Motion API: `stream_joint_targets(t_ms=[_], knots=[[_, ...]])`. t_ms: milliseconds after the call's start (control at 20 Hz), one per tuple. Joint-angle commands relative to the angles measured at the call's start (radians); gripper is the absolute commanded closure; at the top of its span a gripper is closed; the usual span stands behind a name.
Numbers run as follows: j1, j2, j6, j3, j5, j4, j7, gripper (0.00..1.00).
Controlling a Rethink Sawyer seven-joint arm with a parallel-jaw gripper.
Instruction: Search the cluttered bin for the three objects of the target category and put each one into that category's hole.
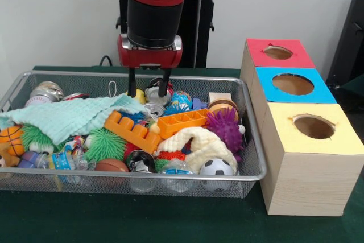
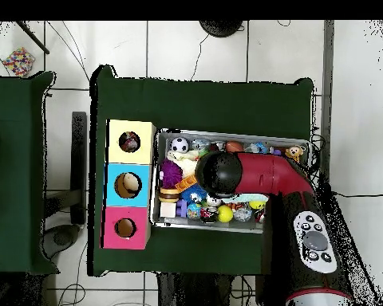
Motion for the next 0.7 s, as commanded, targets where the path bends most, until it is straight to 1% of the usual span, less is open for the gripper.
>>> stream_joint_targets(t_ms=[50,200,300,500,700], knots=[[-0.035,0.011,0.124,0.026,-0.112,-0.095,-0.152,0.0],[-0.045,0.031,0.127,0.035,-0.121,-0.116,-0.157,0.0],[-0.044,0.048,0.148,0.031,-0.137,-0.141,-0.159,0.0],[-0.053,0.099,0.168,0.032,-0.173,-0.21,-0.18,0.0],[-0.05,0.135,0.23,0.026,-0.207,-0.287,-0.195,0.0]])
